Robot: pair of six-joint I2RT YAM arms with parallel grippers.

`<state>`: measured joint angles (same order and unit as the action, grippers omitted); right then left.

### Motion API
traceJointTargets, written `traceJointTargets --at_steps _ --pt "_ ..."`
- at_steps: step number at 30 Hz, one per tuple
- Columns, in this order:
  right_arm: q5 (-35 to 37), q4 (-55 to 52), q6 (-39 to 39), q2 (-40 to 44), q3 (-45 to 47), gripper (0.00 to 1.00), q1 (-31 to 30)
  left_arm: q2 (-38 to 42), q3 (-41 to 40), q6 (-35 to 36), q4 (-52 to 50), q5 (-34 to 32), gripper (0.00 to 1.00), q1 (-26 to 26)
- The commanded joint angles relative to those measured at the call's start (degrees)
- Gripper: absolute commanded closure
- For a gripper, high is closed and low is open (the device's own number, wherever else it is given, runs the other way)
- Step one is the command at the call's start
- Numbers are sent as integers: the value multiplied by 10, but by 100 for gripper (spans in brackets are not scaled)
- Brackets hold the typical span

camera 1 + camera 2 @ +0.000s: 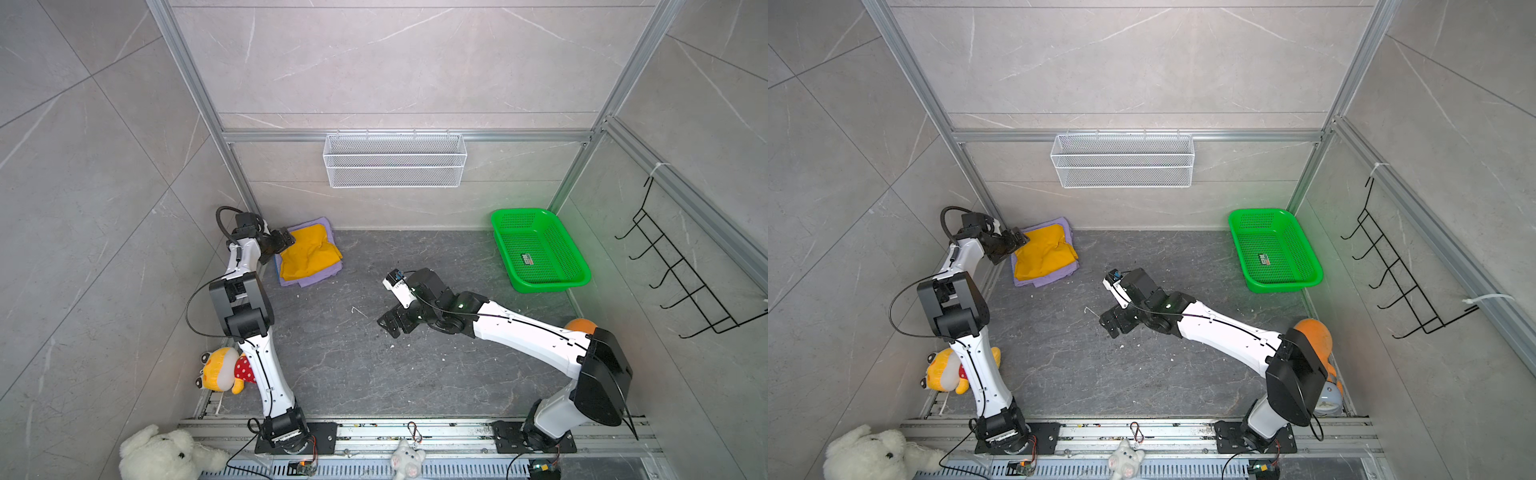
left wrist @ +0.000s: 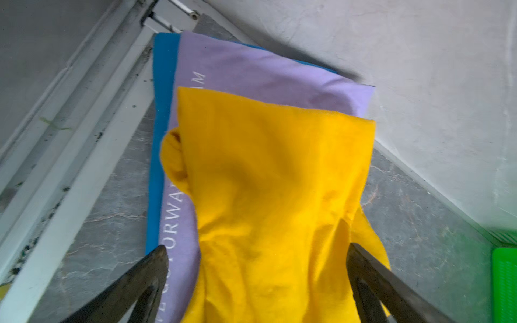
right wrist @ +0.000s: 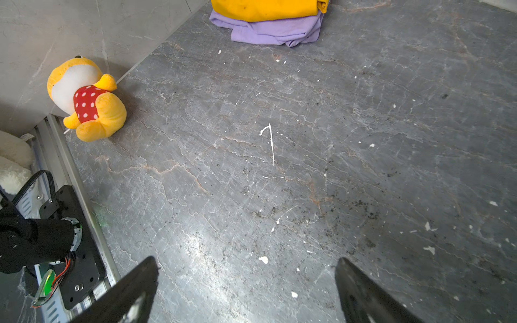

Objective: Fold and stack t-shirts
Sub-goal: Smooth out the T-shirt at the top-center of the table.

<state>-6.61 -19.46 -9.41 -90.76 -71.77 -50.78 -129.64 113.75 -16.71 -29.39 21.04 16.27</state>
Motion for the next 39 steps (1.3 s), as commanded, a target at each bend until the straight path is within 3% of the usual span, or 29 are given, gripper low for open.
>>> traceJointTargets --at_steps 1,7,11,15,20,27,30,36,39 --pt "6 0 -8 18 11 1 -1 37 -12 -7 40 57 0 -18" --pt "9 4 -11 24 25 1 0 -9 0 -27 69 82 0 -31" --pt "7 5 -15 23 30 1 -1 -84 68 -35 36 98 0 -31" --pt "13 1 -14 29 37 1 -1 -90 87 -39 40 119 0 -30" --pt "20 2 -15 33 38 1 -1 -2 7 -65 115 180 0 -40" --pt "13 3 -16 29 33 1 -1 92 -130 -69 187 183 0 -69" --pt "13 2 -15 34 36 1 -1 78 -142 -76 207 191 0 -74" --pt "14 4 -16 40 44 1 -1 5 -91 -74 188 239 0 -97" --pt "15 6 -17 41 45 1 0 9 -131 -79 217 243 0 -115"
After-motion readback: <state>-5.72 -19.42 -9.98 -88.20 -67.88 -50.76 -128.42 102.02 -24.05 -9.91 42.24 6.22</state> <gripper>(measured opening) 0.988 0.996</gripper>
